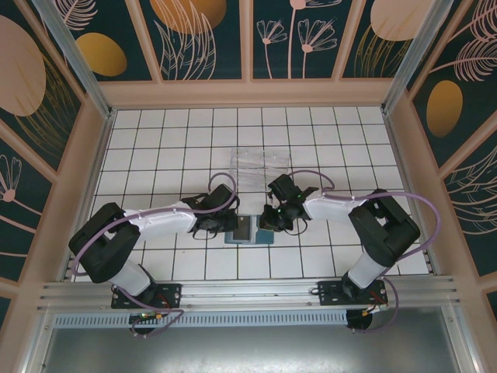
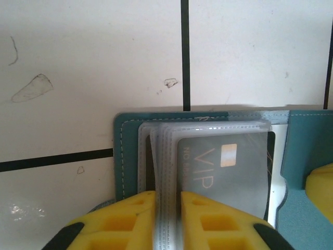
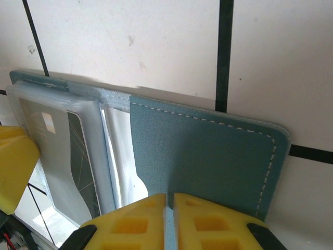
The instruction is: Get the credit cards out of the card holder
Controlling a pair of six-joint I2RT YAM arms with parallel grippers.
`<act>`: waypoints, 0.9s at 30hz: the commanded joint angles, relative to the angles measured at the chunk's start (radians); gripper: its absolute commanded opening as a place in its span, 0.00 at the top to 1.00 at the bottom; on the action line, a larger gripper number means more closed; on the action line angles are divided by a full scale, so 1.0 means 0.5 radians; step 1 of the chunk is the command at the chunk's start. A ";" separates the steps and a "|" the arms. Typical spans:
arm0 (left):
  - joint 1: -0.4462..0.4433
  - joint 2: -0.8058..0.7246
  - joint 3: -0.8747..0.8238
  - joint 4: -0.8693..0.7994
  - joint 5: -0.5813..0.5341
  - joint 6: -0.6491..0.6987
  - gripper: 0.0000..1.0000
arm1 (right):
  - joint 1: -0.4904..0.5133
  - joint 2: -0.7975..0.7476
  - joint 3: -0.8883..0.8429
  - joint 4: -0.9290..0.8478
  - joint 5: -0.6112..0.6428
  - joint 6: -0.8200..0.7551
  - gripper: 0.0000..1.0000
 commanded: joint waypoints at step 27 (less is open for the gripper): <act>0.011 0.058 -0.152 0.122 0.094 -0.059 0.92 | 0.039 -0.009 -0.346 0.937 -0.422 0.341 0.75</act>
